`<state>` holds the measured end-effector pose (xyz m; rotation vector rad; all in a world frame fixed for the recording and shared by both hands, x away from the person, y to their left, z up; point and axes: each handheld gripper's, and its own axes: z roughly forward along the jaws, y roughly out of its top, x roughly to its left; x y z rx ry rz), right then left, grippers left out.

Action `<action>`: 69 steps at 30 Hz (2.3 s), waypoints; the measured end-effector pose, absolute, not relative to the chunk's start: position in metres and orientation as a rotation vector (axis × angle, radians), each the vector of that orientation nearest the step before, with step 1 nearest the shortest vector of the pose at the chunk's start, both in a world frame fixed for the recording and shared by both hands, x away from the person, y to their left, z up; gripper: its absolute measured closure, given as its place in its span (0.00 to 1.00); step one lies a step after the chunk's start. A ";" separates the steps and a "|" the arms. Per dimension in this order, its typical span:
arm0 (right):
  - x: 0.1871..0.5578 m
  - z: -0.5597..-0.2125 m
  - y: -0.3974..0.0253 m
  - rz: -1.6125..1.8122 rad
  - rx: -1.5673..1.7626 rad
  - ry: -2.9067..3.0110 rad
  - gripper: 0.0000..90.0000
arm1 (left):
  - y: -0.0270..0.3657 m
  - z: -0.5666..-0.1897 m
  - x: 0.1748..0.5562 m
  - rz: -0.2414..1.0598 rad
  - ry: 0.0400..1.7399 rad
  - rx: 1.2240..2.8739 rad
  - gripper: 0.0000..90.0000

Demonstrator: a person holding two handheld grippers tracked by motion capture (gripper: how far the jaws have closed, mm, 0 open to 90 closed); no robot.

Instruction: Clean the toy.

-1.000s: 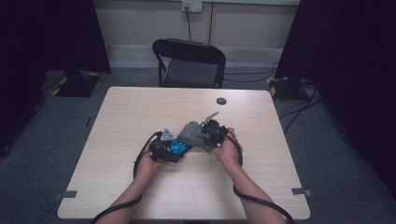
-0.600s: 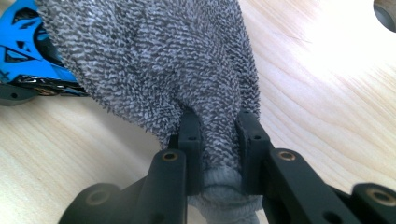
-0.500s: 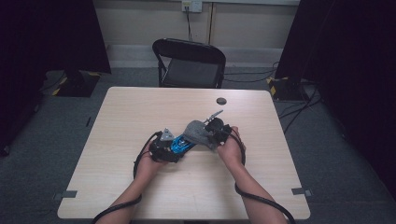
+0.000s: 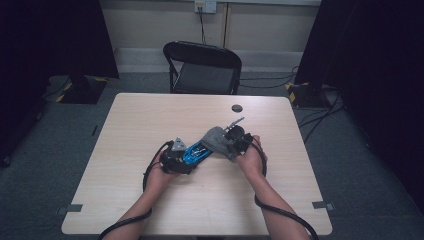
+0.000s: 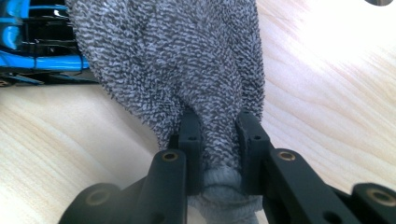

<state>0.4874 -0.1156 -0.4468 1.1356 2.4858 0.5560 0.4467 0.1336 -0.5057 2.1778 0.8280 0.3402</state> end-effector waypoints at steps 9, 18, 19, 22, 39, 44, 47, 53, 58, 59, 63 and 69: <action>0.490 -0.449 -0.121 0.554 1.146 2.482 0.84 | 0.134 -0.506 0.447 0.340 0.828 2.179 0.26; 0.492 -0.451 -0.129 0.559 1.166 2.473 0.84 | 0.134 -0.506 0.447 0.341 0.829 2.178 0.26; 0.492 -0.451 -0.130 0.561 1.171 2.470 0.84 | 0.134 -0.506 0.447 0.341 0.828 2.179 0.26; 0.492 -0.451 -0.132 0.560 1.171 2.469 0.84 | 0.134 -0.506 0.447 0.340 0.829 2.179 0.26; 0.493 -0.449 -0.142 0.539 1.195 2.453 0.84 | 0.134 -0.506 0.447 0.340 0.828 2.179 0.26; 0.493 -0.447 -0.146 0.530 1.201 2.445 0.84 | 0.134 -0.506 0.447 0.340 0.829 2.179 0.26; 0.492 -0.445 -0.150 0.522 1.208 2.430 0.84 | 0.134 -0.506 0.447 0.340 0.829 2.178 0.26; 0.489 -0.444 -0.164 0.521 1.251 2.400 0.84 | 0.134 -0.505 0.446 0.345 0.829 2.181 0.26; 0.485 -0.445 -0.177 0.536 1.276 2.391 0.84 | 0.133 -0.506 0.445 0.344 0.830 2.186 0.23; 0.482 -0.445 -0.182 0.546 1.283 2.385 0.84 | 0.134 -0.506 0.445 0.344 0.832 2.186 0.22; 0.473 -0.448 -0.187 0.563 1.270 2.389 0.84 | 0.135 -0.505 0.444 0.364 0.830 2.163 0.16; 0.462 -0.450 -0.189 0.588 1.241 2.399 0.84 | 0.138 -0.502 0.441 0.407 0.825 2.146 0.15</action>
